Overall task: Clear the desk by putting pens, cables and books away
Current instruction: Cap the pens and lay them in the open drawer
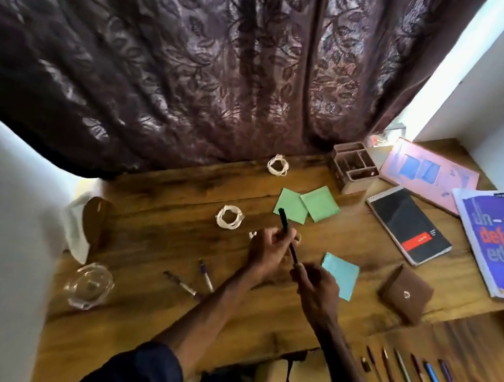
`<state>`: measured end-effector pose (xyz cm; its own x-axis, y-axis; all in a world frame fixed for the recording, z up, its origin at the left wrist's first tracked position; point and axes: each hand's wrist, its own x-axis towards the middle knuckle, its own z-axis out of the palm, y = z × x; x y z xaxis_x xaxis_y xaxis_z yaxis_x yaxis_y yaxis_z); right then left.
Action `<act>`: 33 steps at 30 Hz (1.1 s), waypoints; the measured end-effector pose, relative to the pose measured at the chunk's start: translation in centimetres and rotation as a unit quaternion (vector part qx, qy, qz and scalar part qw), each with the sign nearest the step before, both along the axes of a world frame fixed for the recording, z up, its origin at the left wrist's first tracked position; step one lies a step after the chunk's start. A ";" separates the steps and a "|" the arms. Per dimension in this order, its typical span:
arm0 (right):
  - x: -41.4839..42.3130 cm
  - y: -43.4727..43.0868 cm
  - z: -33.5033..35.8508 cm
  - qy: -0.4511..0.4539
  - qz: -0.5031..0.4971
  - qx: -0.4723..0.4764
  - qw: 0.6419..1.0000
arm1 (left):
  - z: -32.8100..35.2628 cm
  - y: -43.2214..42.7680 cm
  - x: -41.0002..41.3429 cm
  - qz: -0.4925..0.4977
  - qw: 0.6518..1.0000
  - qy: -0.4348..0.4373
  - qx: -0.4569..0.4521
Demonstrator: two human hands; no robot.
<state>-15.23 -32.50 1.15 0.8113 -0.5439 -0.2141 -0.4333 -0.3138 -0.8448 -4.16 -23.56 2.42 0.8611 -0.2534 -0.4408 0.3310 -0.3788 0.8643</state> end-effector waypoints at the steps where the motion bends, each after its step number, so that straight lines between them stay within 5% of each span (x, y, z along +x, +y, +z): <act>1: -0.8 0.8 0.1 0.004 0.021 -0.003 1.000 | 0.1 1.2 -0.7 0.003 1.000 -0.008 0.009; 9: -6.9 5.6 1.1 -0.037 0.157 -0.005 0.987 | 0.0 7.9 -9.5 -0.008 0.999 -0.030 0.029; 14: -8.8 8.5 0.3 0.024 0.130 0.007 0.991 | 0.6 11.6 -11.7 0.042 0.997 -0.006 0.061; 21: -9.7 8.9 -0.2 0.053 0.126 0.036 0.990 | 0.4 18.0 -9.9 0.093 0.951 -0.008 0.294; 28: -9.2 7.1 0.1 0.049 0.116 0.038 0.991 | -0.7 19.5 -7.0 0.111 0.957 0.044 0.264; 33: -8.4 6.4 -0.3 0.063 0.103 0.053 0.991 | -1.1 18.7 -5.1 0.067 0.939 0.025 0.337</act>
<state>-23.63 -26.13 0.89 0.8661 -0.3388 -0.3675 -0.4731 -0.3182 -0.8215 -9.23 -4.85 1.27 0.8398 0.2061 -0.5023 0.4476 -0.7865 0.4256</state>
